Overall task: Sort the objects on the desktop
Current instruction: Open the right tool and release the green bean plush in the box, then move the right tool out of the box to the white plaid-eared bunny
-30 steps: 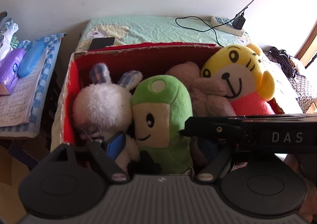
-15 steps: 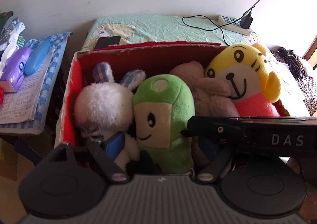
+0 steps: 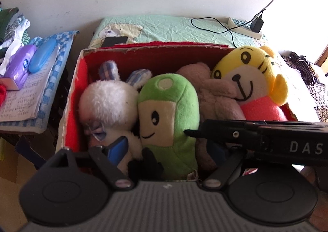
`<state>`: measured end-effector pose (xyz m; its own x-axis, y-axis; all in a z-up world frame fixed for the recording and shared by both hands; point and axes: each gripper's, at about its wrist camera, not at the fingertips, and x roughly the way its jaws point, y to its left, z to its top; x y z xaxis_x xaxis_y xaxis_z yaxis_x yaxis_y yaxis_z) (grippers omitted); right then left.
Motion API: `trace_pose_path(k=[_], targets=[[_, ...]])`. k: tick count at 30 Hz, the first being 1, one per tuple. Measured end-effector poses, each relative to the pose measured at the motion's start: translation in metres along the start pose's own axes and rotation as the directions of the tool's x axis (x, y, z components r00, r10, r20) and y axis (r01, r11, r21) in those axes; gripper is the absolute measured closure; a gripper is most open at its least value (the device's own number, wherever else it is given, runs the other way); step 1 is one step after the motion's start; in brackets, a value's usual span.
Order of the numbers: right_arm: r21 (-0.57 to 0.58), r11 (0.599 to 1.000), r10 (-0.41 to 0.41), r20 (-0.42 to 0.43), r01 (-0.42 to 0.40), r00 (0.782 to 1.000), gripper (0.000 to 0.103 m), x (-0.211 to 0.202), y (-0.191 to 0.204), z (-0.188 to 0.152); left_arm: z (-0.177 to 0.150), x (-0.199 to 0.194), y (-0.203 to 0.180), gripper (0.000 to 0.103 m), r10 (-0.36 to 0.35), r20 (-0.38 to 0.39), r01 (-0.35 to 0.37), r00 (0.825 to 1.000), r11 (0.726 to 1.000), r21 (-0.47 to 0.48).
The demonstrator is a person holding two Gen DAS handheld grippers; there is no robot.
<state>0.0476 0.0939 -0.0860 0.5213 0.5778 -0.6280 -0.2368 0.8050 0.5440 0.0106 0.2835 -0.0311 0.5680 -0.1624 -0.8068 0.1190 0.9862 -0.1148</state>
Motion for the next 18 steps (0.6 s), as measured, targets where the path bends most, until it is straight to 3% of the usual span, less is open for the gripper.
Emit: trace_pose_path(k=[9,18], targets=[[0.041,0.998,0.045,0.059,-0.048,0.997,0.063,-0.023,0.003,-0.009,-0.005,-0.025,-0.007,0.013,0.026,0.059,-0.027,0.998,0.999,0.021],[0.127,0.987,0.071,0.183,-0.095,0.981,0.062,-0.067,-0.007,-0.036,-0.017,-0.058,-0.03,0.012,0.012,0.143,-0.026,0.99,0.995,0.093]])
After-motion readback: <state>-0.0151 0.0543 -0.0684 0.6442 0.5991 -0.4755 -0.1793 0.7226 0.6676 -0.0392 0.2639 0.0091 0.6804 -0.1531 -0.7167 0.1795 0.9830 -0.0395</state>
